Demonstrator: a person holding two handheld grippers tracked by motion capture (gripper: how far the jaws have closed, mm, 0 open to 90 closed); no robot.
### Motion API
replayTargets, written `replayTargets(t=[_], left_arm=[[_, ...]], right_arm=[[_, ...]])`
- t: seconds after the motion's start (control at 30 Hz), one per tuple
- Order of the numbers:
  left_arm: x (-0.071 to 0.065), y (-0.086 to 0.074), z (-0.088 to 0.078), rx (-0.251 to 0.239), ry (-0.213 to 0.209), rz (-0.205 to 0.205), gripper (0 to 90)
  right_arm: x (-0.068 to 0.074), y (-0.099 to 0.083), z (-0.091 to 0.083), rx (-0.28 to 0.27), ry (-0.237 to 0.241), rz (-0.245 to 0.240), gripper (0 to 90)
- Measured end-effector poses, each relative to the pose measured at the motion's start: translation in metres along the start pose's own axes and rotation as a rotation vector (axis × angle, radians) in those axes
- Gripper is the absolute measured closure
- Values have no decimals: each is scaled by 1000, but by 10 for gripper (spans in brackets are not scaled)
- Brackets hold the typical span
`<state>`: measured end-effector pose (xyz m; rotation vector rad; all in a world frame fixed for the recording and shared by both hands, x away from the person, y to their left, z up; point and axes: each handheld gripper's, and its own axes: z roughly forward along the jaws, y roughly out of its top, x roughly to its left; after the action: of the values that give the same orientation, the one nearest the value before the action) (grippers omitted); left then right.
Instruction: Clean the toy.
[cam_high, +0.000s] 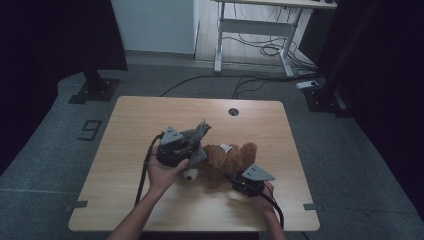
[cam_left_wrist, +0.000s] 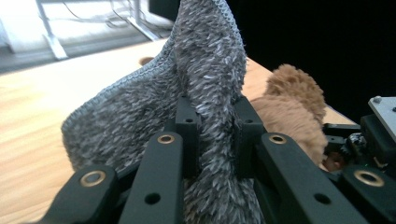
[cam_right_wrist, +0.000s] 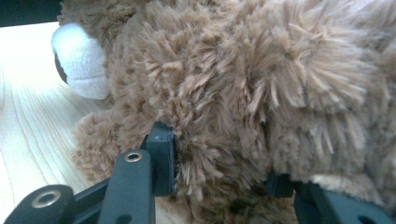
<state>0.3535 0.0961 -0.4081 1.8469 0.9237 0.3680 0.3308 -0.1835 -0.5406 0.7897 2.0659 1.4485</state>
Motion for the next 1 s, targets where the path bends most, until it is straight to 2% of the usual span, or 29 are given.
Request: replayTargets(t=[0.07, 0.1, 0.13, 0.17, 0.2, 0.23, 0.33, 0.37, 0.4, 0.43, 0.53, 0.6, 0.63, 0.67, 0.7, 0.77, 0.83, 0.9, 1.0], left_arm=[[-2, -6, 20, 48, 0, -11, 763], [0, -17, 36, 99, 12, -21, 763], [0, -17, 36, 99, 12, -21, 763], [7, -34, 47, 112, 4, -57, 764], [7, -34, 47, 112, 4, -57, 764], [17, -41, 44, 85, -29, -109, 765], [22, -42, 37, 90, -40, -120, 765], [26, -41, 29, 92, -27, -111, 764], [26, -41, 29, 92, -27, -111, 763], [28, -41, 21, 84, -7, -106, 762], [30, -42, 14, 70, 13, -96, 760], [34, -43, 6, 58, 43, -85, 760], [43, -46, -2, 46, 58, -102, 759], [43, -46, -2, 46, 58, -102, 759], [53, -50, -8, 39, 66, -129, 758], [58, -53, -11, 34, 68, -144, 755], [67, -61, -17, 38, 102, -148, 755], [71, -64, -20, 40, 112, -157, 755], [81, -70, -26, 73, 158, -166, 758]], right_arm=[[0, 0, 0, 0, 1, 1, 548], [0, 0, 0, -1, 0, 0, 548], [0, 0, 0, -1, 0, 0, 548], [0, -1, 0, 0, -3, 4, 548], [0, -1, 0, 6, -4, 5, 547], [-1, -1, 1, 6, -2, 5, 547], [0, -1, 1, 1, 2, -1, 547], [1, -1, 2, -2, 6, 0, 547], [1, -1, 2, -2, 6, 0, 547], [1, -1, 2, -1, 6, 0, 547], [2, -1, 1, -2, 6, -2, 547], [1, -1, 1, -2, 7, -1, 547], [0, -2, 1, -5, 8, 3, 547], [0, -2, 1, -5, 8, 3, 547], [0, -2, 1, -5, 11, 6, 547], [0, -2, 2, -8, 10, 7, 547], [0, -2, 2, -8, 8, 6, 547], [1, -2, 2, -9, 8, 5, 547], [0, -2, 2, -9, 7, 9, 547]])
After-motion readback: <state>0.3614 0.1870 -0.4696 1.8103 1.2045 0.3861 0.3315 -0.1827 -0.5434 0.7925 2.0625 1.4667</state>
